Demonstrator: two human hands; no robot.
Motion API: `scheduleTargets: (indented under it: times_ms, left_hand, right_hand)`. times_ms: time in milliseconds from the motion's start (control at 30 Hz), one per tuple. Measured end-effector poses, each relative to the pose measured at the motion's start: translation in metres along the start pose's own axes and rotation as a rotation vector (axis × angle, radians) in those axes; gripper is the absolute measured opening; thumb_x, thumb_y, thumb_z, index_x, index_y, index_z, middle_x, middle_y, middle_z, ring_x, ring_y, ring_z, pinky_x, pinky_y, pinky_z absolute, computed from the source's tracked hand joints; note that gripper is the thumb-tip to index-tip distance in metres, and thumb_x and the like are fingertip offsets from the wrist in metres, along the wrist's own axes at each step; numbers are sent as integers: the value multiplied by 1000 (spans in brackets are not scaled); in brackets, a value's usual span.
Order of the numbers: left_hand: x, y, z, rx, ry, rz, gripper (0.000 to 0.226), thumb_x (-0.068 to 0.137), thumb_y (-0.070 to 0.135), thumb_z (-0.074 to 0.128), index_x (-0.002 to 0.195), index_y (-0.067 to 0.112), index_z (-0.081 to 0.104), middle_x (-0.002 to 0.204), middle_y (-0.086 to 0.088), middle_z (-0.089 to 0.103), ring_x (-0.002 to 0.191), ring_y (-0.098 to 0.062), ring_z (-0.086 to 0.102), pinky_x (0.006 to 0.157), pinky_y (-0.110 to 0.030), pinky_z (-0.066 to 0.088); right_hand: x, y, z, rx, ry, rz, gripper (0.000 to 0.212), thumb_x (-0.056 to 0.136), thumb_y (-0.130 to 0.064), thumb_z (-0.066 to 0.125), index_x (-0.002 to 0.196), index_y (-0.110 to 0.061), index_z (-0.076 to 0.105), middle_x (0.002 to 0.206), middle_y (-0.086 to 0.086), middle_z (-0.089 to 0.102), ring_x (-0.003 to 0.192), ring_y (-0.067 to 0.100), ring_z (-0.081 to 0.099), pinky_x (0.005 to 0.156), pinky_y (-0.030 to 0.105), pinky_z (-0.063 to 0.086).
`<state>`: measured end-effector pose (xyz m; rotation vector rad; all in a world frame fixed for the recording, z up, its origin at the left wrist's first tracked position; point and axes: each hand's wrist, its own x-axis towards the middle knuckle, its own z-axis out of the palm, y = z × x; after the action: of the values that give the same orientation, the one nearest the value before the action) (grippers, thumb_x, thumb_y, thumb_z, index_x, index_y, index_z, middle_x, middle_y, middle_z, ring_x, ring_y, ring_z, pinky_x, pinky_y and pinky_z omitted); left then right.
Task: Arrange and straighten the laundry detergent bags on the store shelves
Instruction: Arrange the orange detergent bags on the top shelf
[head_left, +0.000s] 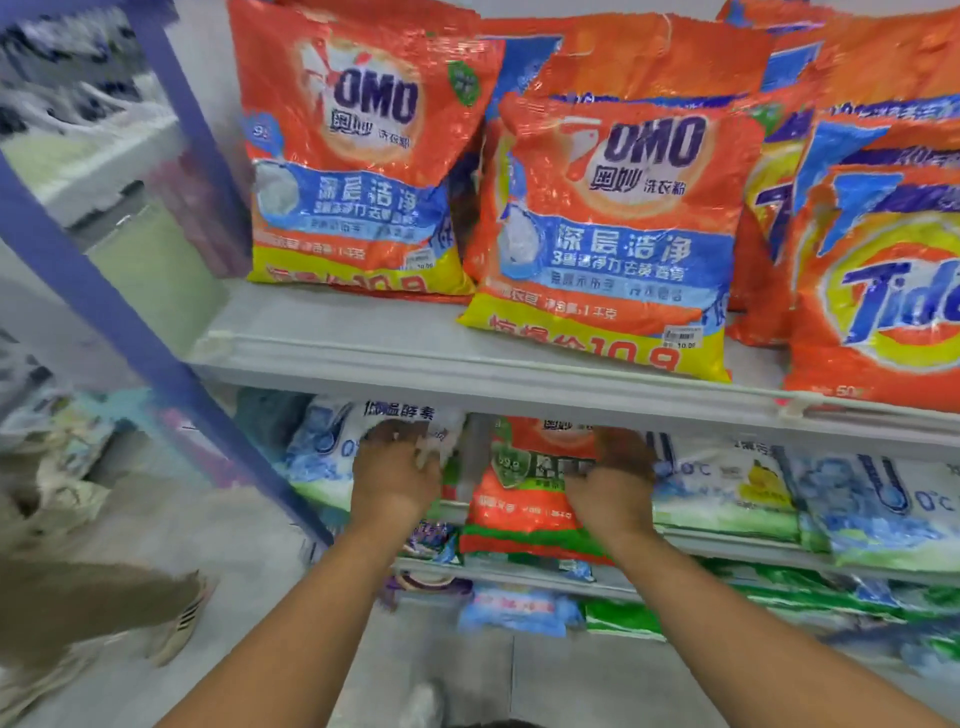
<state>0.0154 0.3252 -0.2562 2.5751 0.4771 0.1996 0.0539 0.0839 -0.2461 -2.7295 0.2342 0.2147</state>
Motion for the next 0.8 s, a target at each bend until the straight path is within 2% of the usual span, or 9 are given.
scheduleTargets:
  times_ms: [67,133,233,367,433,533,667,733,800]
  left_hand:
    - [13,-36,-15,97,46,-36,52,79,39,65,120,8,72,117,-22,69,113,-40,61,100,-42,49]
    - [24,-67,-28,162,40,-74,57,82,37,71,131,7,64,126,-25,64,119,-43,57,102,-45,47]
    - [30,-90,-34,94,-66,-150,62,94,38,62,145,6,47,146,-24,48,133,-41,44,106,-47,45]
    - [32,-93,-27,147,-203,-136,78,95,53,55,159,21,22,160,-21,23,147,-38,25,114,-45,36]
    - [32,-93,-25,185,-276,-147,83,98,55,49,161,18,10,165,-21,8,153,-38,10,121,-44,23]
    - [27,-96,-22,243,-303,-121,82,101,57,37,161,16,-1,166,-22,2,154,-39,1,123,-46,16]
    - [23,-101,-20,289,-316,-98,82,102,59,29,160,16,-9,167,-22,-2,154,-40,-8,123,-46,15]
    - [24,-103,-22,266,-342,-97,82,102,60,28,160,18,-12,167,-20,-7,154,-39,-12,124,-46,12]
    - [25,-104,-22,235,-366,-98,82,101,60,30,160,20,-11,168,-17,-6,154,-37,-12,125,-46,10]
  right_hand:
    - [-2,-29,22,-84,64,-51,65,85,-56,33,128,-19,65,130,12,66,124,35,56,107,43,42]
    - [-9,-61,41,-23,-27,-95,58,90,-49,38,131,-17,63,134,13,62,128,34,51,109,39,38]
    - [-24,-105,56,114,-103,-188,36,94,-34,55,124,-16,62,113,16,68,108,32,62,85,32,45]
    - [-32,-138,64,65,52,-209,31,88,-34,46,100,-14,67,86,10,72,75,25,65,57,22,34]
    - [-30,-144,72,99,31,-210,31,87,-37,47,103,-14,61,94,12,70,89,29,67,66,26,46]
    - [-31,-160,79,219,-296,-34,44,95,-51,53,114,-12,48,119,16,59,119,32,60,98,38,50]
    - [-19,-169,101,333,-462,243,36,88,-61,58,90,-26,50,115,2,51,116,21,56,101,29,44]
    - [-1,-157,120,391,-392,252,69,69,-66,68,121,-25,51,142,-3,44,136,22,45,105,26,43]
    - [-1,-161,107,502,-334,238,102,65,-52,79,149,-18,32,154,-2,37,135,21,45,95,29,51]
